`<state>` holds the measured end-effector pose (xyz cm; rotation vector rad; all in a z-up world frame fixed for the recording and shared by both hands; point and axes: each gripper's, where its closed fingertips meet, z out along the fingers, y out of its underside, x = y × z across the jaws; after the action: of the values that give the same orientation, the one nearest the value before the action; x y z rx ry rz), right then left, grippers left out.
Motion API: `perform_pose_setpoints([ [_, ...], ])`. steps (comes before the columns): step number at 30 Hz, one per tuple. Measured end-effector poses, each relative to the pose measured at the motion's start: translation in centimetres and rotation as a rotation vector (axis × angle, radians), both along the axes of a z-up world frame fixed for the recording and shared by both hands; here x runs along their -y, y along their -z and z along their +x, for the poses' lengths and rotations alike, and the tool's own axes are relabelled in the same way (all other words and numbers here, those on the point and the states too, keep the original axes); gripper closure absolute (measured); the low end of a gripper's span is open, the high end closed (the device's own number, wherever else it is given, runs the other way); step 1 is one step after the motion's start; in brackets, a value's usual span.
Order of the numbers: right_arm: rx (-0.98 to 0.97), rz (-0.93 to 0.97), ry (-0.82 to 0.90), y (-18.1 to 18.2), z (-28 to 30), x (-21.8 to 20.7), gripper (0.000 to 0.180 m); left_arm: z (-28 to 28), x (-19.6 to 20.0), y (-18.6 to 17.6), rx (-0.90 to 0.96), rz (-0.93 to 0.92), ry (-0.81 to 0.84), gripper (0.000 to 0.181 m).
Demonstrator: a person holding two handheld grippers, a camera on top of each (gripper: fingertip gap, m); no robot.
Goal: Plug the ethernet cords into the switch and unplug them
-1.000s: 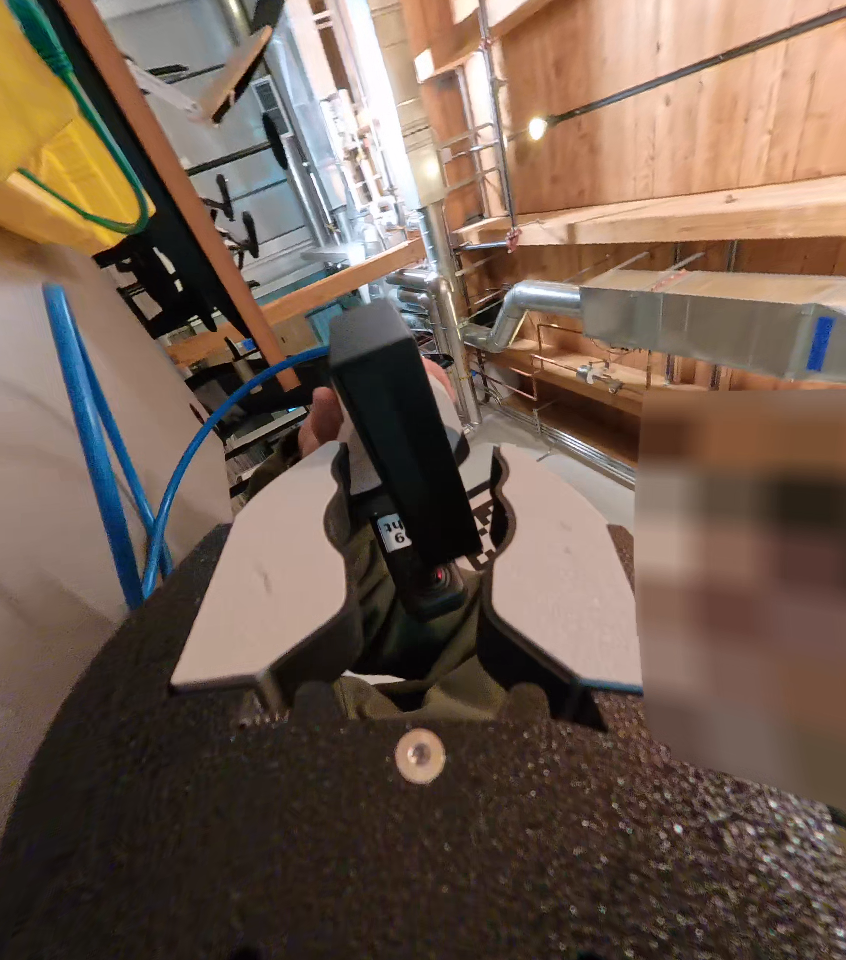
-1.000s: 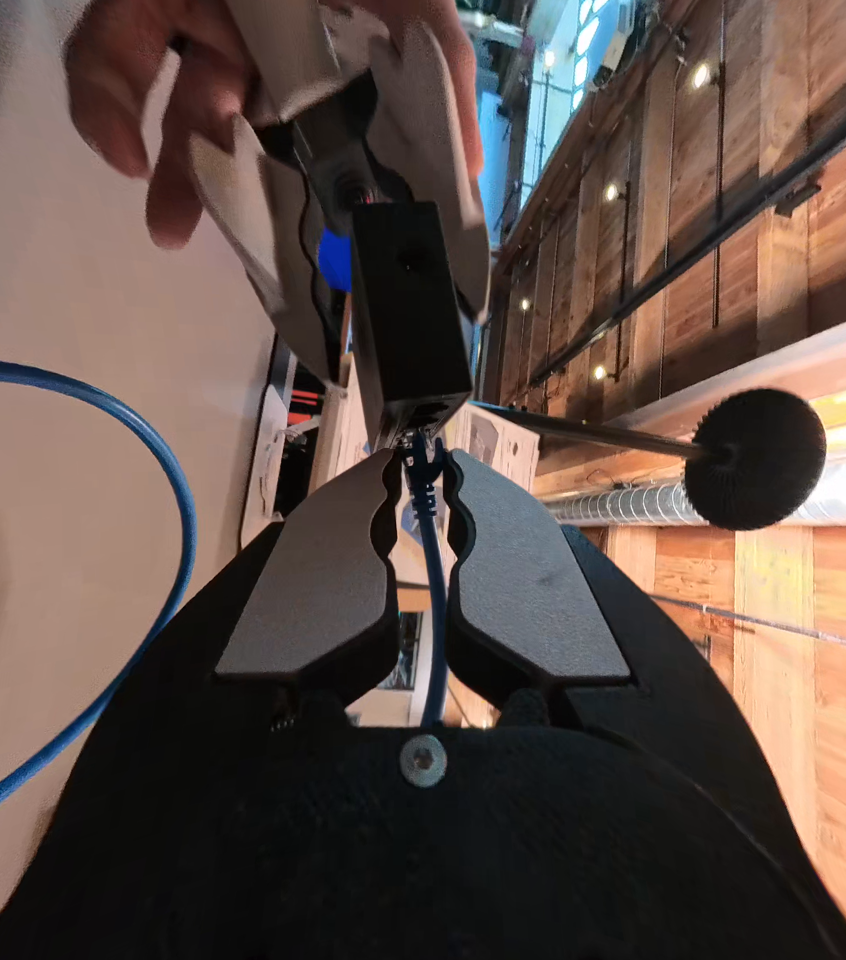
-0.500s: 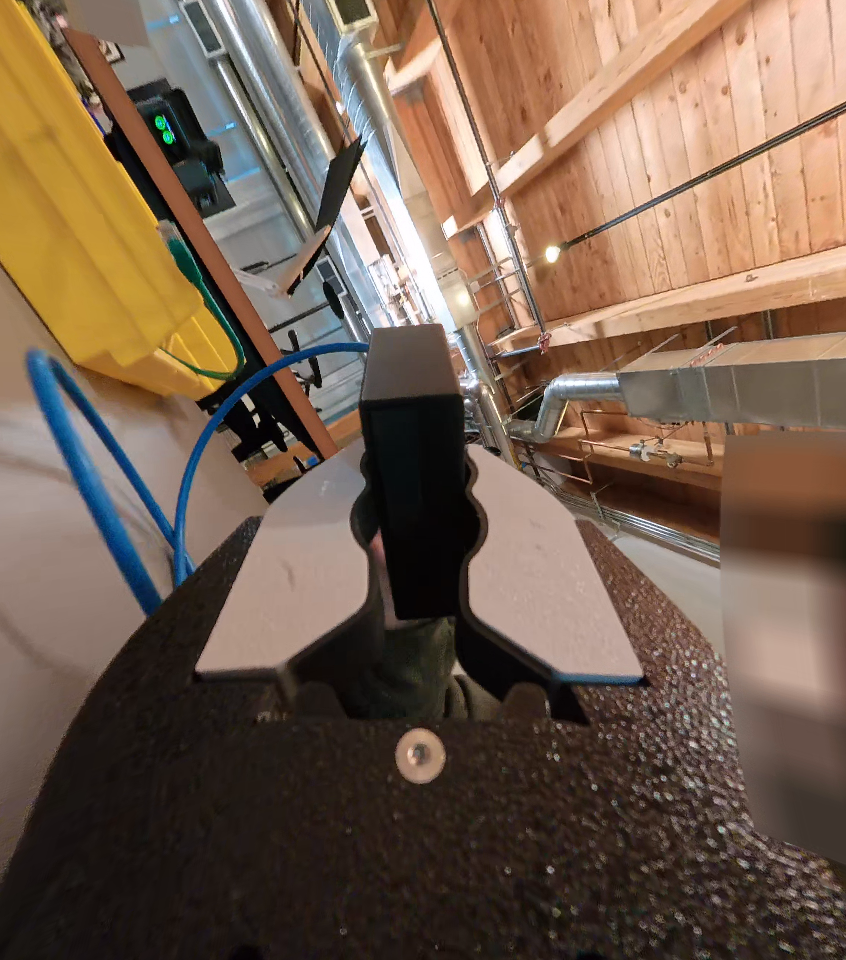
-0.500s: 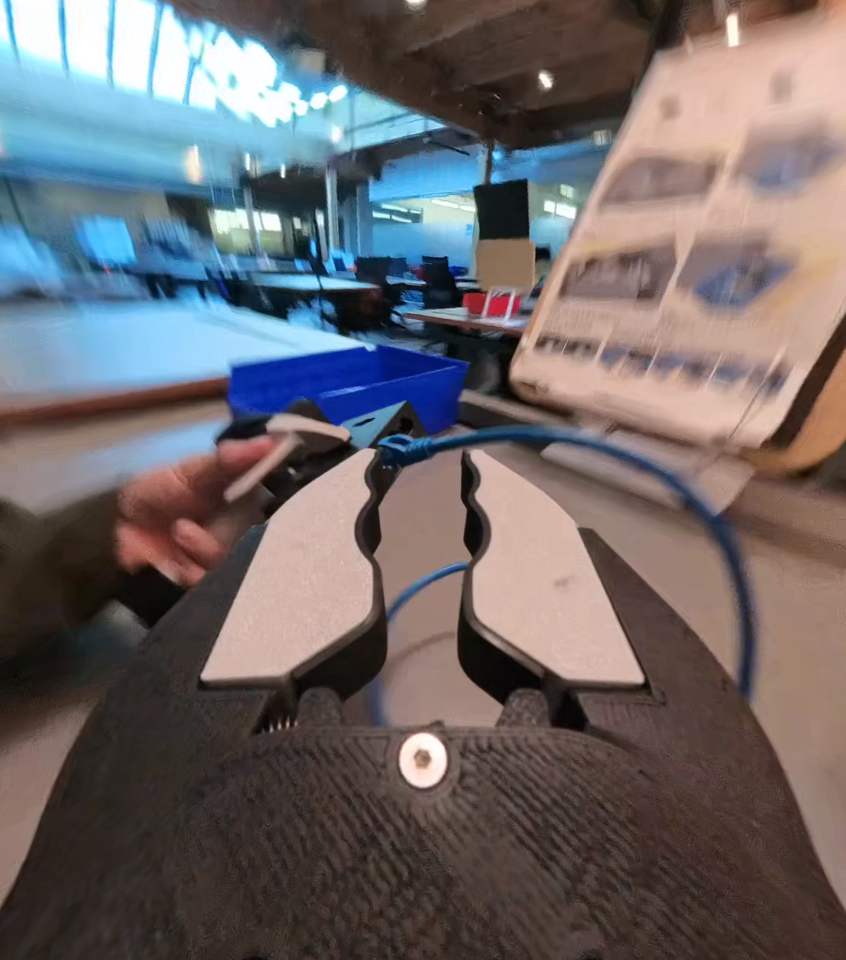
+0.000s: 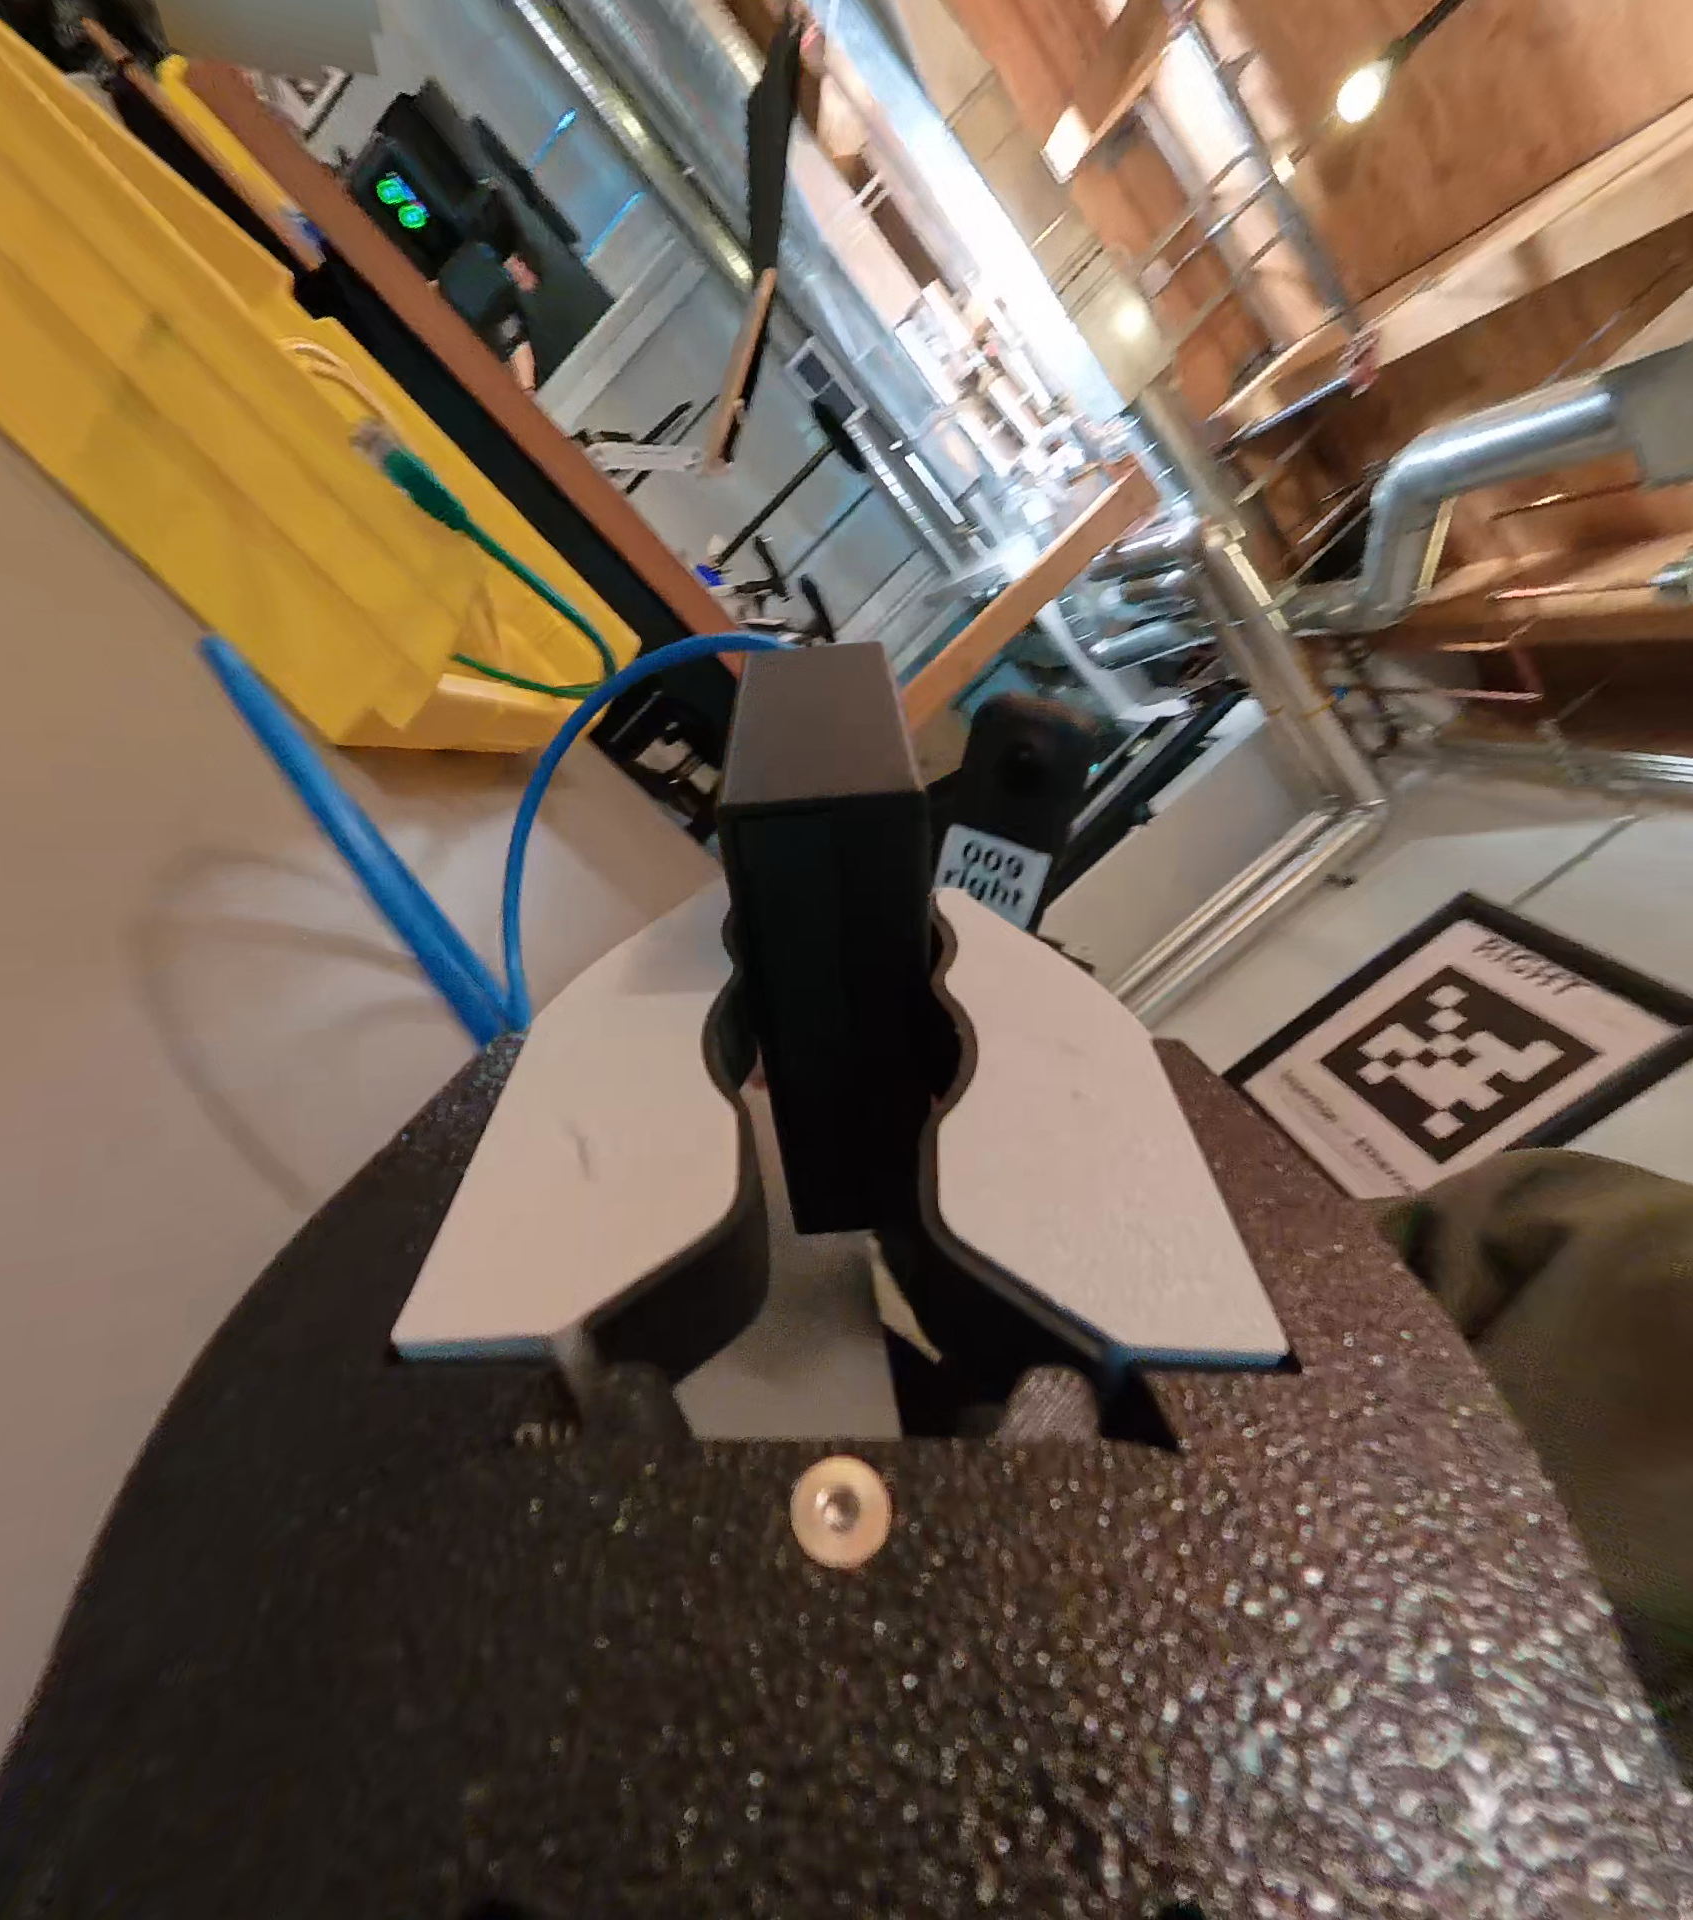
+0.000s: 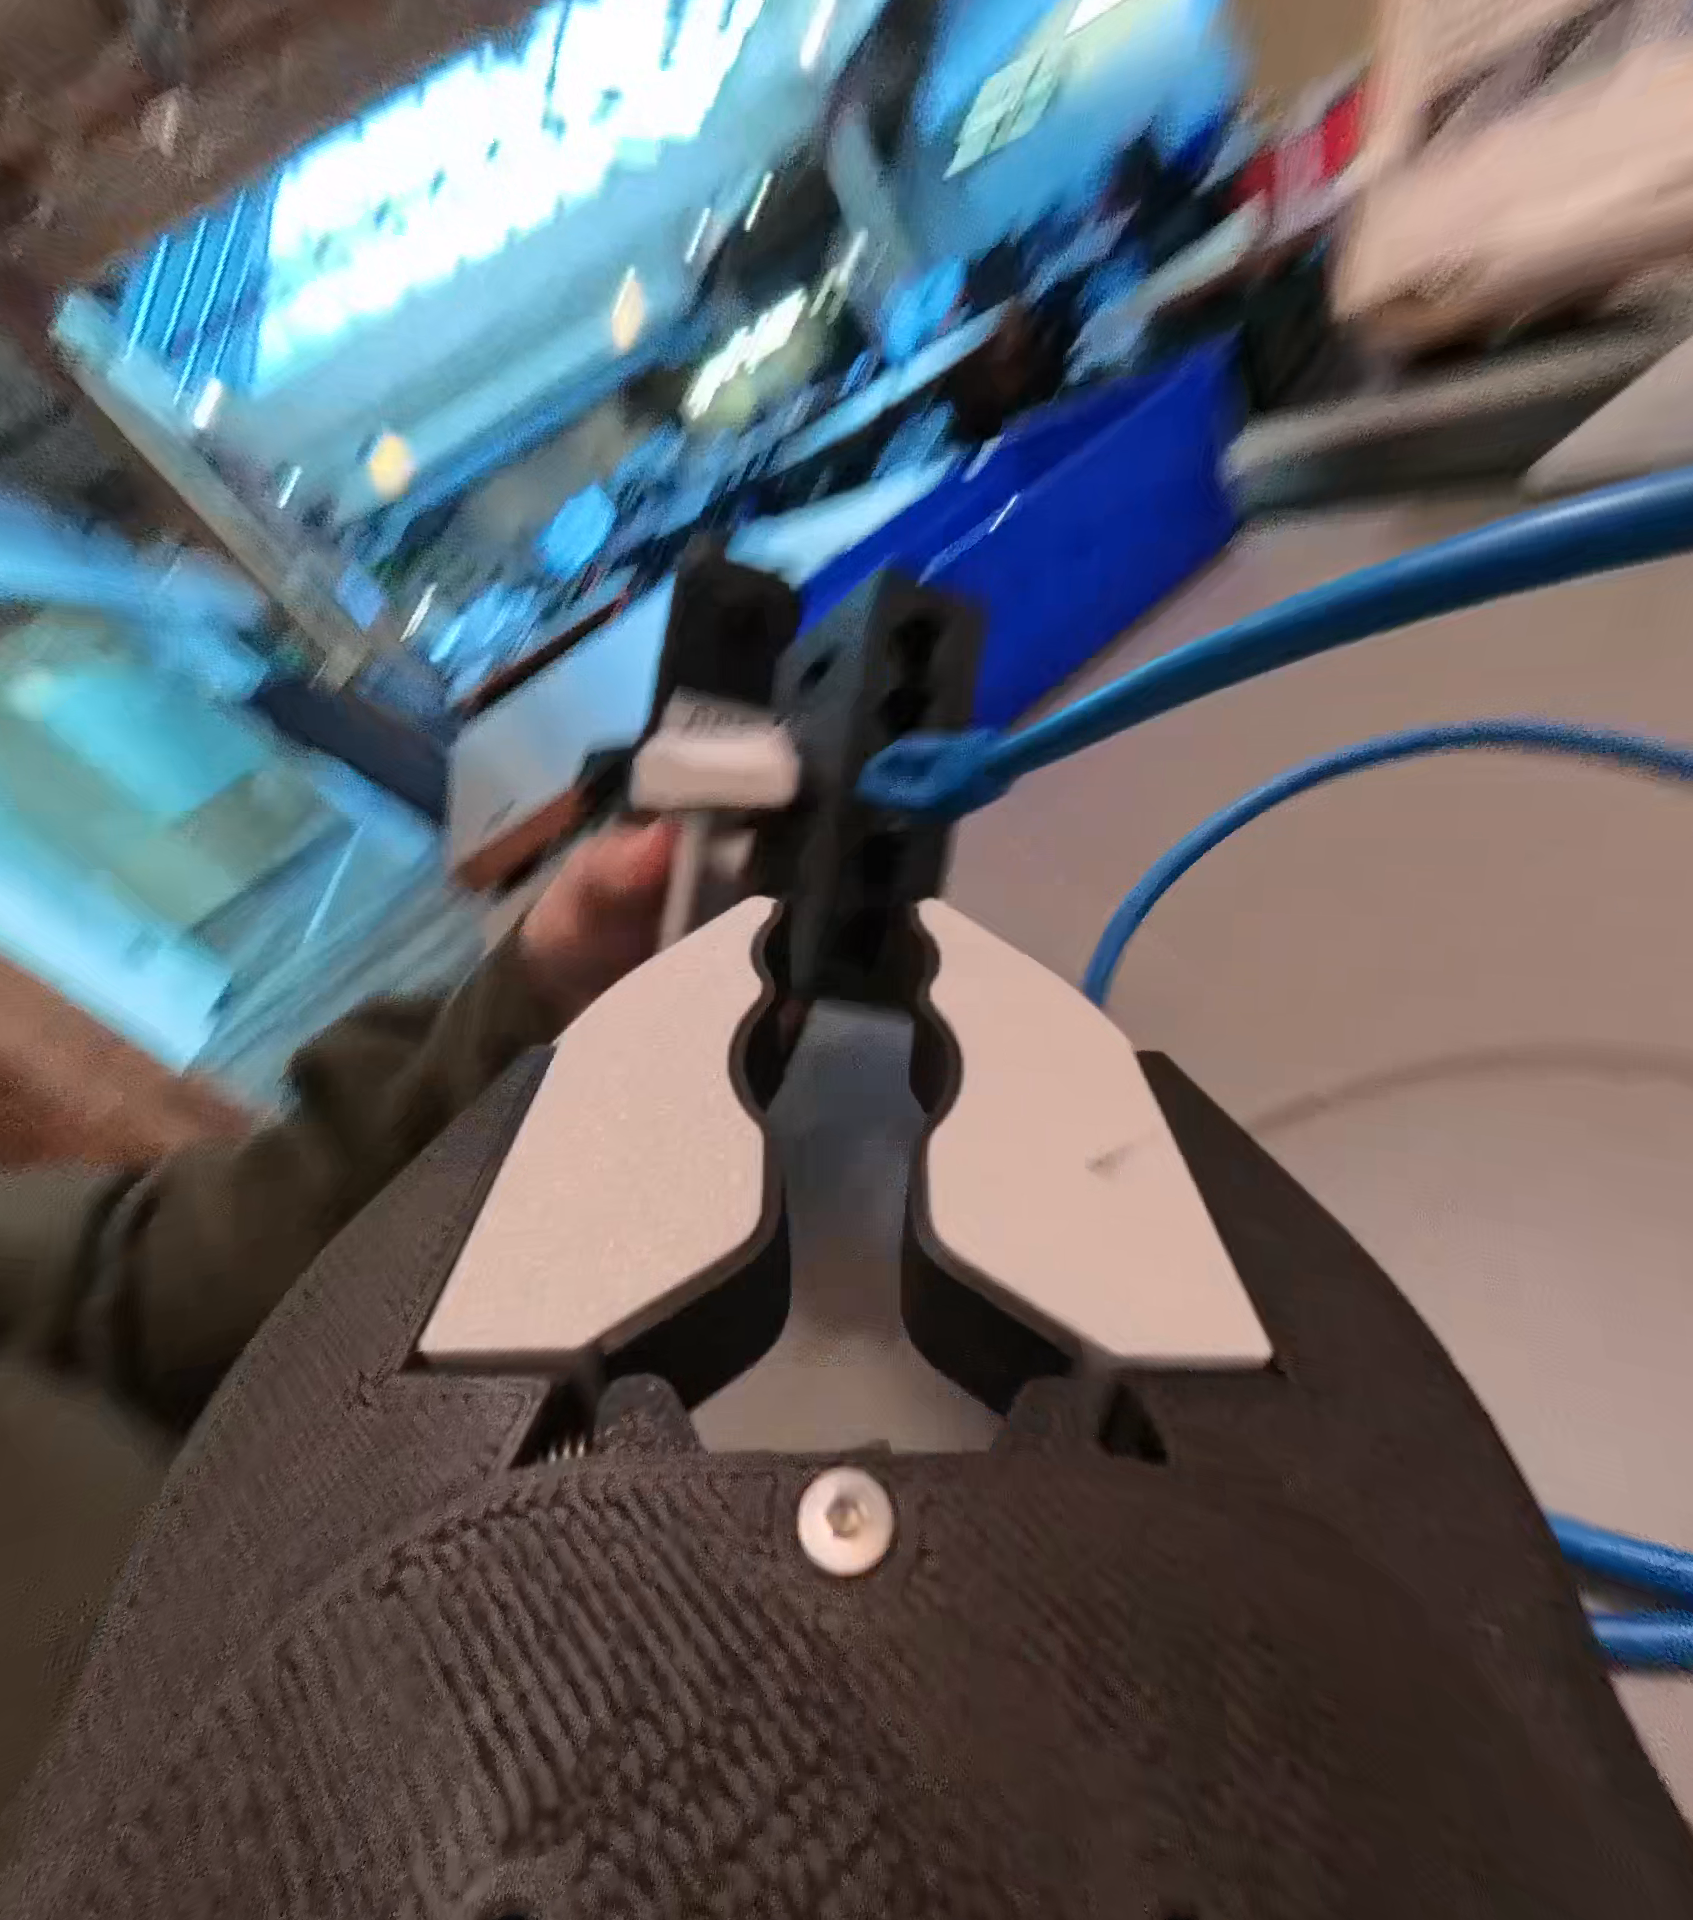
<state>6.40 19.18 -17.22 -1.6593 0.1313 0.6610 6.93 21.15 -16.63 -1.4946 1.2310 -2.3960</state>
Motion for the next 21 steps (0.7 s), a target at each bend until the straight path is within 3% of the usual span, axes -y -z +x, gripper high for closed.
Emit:
perform_pose_setpoints([
  [2, 0.06, -0.103, -0.166, 0.3, -1.9, 1.6, 0.146, -0.3, 0.1, 0.5, -0.019, 0.047, 0.025, 0.153],
  [3, 0.171, -0.107, -0.201, -0.2, -2.2, 2.5, 0.149, -0.4, -0.1, 0.6, -0.017, 0.072, 0.021, 0.153],
  [7, 0.757, -0.126, -0.14, -3.1, -0.1, 3.7, 0.138, -0.9, -0.2, 0.6, 0.031, 0.202, 0.006, 0.153],
  [10, 1.012, -0.147, -0.183, -4.0, 0.9, 2.2, 0.14, -1.2, 0.6, 0.4, 0.098, 0.355, 0.004, 0.153],
  [14, 0.973, -0.238, -0.44, -2.2, -0.2, 0.8, 0.149, -1.7, 1.7, 0.2, 0.185, 0.534, 0.005, 0.153],
  [21, 1.035, -0.326, -0.641, -0.3, -1.0, 0.8, 0.162, -2.5, 2.0, 0.5, 0.281, 0.672, 0.012, 0.153],
])
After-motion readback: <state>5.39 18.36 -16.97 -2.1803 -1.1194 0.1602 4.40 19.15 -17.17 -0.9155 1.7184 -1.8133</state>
